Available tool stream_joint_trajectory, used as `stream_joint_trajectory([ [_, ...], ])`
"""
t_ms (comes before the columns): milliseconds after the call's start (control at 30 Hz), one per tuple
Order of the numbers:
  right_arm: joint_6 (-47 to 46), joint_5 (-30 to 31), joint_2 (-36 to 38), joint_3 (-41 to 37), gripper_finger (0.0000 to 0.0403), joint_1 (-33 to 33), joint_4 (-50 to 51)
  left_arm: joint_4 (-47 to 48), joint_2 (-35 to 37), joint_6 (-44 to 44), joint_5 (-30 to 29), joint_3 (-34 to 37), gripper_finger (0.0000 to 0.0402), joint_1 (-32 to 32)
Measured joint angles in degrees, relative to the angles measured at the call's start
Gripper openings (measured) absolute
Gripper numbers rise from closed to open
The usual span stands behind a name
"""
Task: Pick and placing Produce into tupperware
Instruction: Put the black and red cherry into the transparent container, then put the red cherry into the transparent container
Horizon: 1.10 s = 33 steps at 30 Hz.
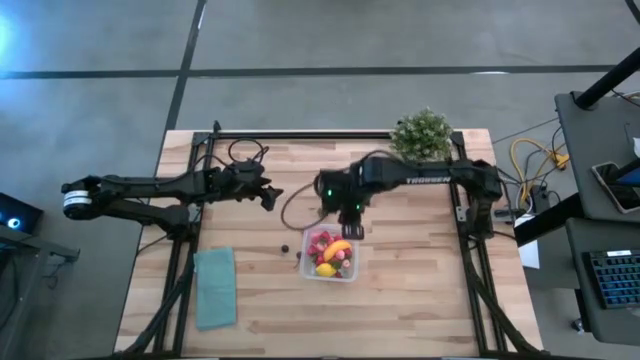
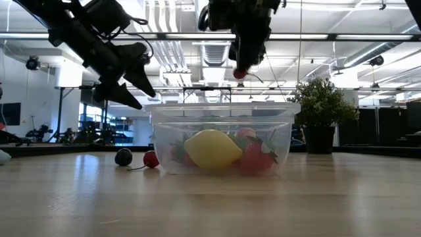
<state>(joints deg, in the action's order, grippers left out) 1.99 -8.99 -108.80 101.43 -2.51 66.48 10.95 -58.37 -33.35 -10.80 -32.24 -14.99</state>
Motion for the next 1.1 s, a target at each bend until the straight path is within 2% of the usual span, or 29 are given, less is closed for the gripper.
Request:
stream_joint_trajectory([
  [233,-3.73,0.10,-3.45,-3.72,0.0081,4.40,-2.22,0.10,0.02,-3.96,7.19,-0.01,0.0288,0.59],
  [367,-6.99,2.48,-3.66,-6.26,0.0094,6.42,-8.15,0.21,0.02,-3.86,7.56,-0.01,0.0288,1.51],
  [500,-9.78,3.12,-3.49,-6.89,0.0126,7.15,-10.71,0.37,-0.01,-3.80,7.69,0.01,0.0288,1.66],
  [733,-11.04,6.71,-3.07,-6.08,0.0209,7.03,-11.32,0.05,-0.07,-2.61,8.14,0.10,0.0288,1.65],
  [867,-13.19,10.92,-0.26,-4.10,0.0242,6.50,-11.65,-2.99,-0.95,9.17,12.21,0.14,0.0288,1.72],
  [1000,-16.81,20.72,4.46,-2.94,0.0259,5.27,-11.44,-8.90,-3.44,23.32,14.94,-0.24,0.0288,1.78],
  [1100,-21.40,25.82,9.34,-2.75,0.0266,3.50,-11.04,-13.60,-7.01,28.23,14.91,-1.79,0.0288,1.62],
])
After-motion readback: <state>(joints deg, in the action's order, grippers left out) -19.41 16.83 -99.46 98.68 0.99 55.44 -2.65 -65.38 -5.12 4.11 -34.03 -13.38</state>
